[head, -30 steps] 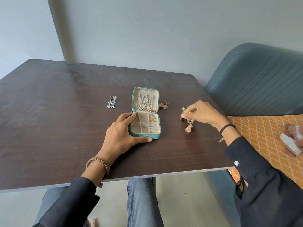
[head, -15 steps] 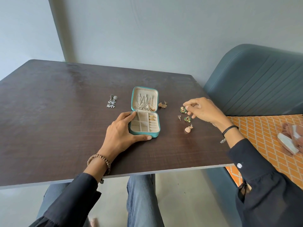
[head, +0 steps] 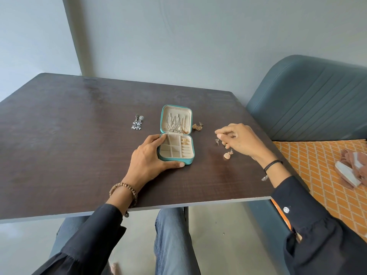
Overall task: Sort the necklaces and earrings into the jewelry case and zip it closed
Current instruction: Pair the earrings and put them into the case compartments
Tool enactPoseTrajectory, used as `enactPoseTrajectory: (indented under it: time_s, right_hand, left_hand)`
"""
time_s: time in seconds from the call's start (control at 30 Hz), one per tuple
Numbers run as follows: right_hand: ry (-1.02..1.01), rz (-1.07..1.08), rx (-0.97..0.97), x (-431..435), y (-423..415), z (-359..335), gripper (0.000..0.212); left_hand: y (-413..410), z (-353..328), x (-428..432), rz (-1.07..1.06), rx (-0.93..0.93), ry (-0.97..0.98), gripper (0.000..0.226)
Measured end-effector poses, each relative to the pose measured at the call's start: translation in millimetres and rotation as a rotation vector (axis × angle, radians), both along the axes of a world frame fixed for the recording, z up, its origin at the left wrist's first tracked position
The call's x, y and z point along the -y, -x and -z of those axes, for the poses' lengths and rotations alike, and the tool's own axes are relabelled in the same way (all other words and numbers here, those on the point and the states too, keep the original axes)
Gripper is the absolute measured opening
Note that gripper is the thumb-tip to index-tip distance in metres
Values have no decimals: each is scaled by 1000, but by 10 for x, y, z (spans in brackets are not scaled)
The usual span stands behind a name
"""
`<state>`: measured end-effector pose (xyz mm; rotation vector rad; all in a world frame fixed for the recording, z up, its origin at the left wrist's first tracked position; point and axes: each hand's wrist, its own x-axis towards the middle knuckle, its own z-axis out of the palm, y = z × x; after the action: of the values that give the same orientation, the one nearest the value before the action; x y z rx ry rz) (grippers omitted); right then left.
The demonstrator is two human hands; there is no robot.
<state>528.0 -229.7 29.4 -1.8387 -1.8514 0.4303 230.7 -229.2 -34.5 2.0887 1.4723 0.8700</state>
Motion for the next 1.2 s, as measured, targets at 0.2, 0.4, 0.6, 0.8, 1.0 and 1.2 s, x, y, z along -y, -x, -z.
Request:
enactPoseTrajectory:
  time_s: [0.2, 0.4, 0.6, 0.8, 1.0, 1.2]
  right_hand:
    - [-77, 2, -129, 50, 224, -29, 11]
    - [-111, -77, -190, 171, 589, 68, 9]
    - [-190, -131, -142, 183, 762, 165, 15]
    - [-274, -202, 3, 160, 859, 254, 14]
    - [-388, -173, 109, 202, 948, 352, 14]
    - [-490, -167, 203, 237, 1035, 417, 5]
  left_hand:
    - [7, 5, 5, -2, -2, -6, 107]
    - [4, -11, 7, 3, -8, -11, 106]
    - [9, 1, 18, 3, -9, -21, 106]
    - [8, 12, 21, -3, -5, -21, 108]
    - [20, 7, 33, 2, -1, -26, 107]
    - [33, 6, 42, 2, 2, -38, 106]
